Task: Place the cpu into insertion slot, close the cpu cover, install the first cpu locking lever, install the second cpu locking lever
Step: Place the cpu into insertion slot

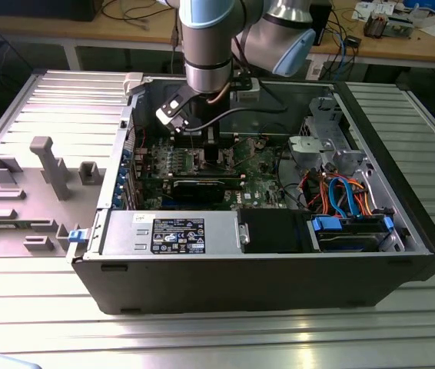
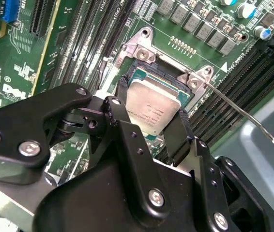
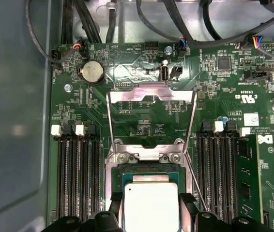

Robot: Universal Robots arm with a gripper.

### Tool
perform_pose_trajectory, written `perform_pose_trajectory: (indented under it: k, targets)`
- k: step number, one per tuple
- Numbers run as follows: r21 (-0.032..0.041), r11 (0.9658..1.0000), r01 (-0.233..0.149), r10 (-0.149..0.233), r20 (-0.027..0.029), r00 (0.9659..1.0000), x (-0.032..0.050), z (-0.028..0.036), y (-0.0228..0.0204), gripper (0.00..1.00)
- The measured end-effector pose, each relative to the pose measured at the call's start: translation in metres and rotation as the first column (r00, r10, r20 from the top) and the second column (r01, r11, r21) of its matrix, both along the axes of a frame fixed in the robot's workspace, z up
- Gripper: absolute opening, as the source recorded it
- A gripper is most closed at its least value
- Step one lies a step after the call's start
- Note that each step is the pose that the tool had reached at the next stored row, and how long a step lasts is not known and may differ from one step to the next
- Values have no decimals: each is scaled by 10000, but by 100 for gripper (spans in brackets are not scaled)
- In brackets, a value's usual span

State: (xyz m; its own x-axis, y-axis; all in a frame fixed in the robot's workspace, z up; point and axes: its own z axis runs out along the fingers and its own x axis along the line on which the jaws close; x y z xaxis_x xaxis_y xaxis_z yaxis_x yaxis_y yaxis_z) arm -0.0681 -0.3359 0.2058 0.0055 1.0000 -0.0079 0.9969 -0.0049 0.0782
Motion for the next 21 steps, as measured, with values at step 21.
perform_pose_trajectory:
  k: [21]
  targets:
    - [-97, 10000, 1, -1, -8, 10000, 10, -60, 8, 55]
